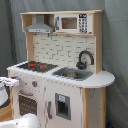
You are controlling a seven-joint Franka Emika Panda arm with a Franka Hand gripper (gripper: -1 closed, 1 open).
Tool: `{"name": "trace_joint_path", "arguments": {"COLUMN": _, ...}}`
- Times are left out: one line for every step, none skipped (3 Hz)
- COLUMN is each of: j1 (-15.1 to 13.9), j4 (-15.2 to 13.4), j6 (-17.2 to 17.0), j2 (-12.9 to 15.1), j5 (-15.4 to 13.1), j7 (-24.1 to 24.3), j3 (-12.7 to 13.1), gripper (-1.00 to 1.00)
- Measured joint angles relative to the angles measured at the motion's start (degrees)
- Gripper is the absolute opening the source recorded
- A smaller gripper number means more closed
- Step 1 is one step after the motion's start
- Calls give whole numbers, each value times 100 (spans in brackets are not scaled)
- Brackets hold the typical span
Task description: Play with the kitchen
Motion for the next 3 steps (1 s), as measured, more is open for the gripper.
{"name": "trace_joint_path", "arguments": {"j1": 391, "j4": -61, "j6": -137, "j2": 97, "j5": 356, "j7": 88, "j3": 167, "gripper": 100}}
{"name": "trace_joint_path", "arguments": {"j1": 848, "j4": -219, "j6": -480, "j2": 163, "j5": 372, "j7": 80, "j3": 167, "gripper": 100}}
{"name": "trace_joint_path", "arguments": {"j1": 1304, "j4": -494, "j6": -756, "j2": 219, "j5": 377, "j7": 74, "j3": 167, "gripper": 100}}
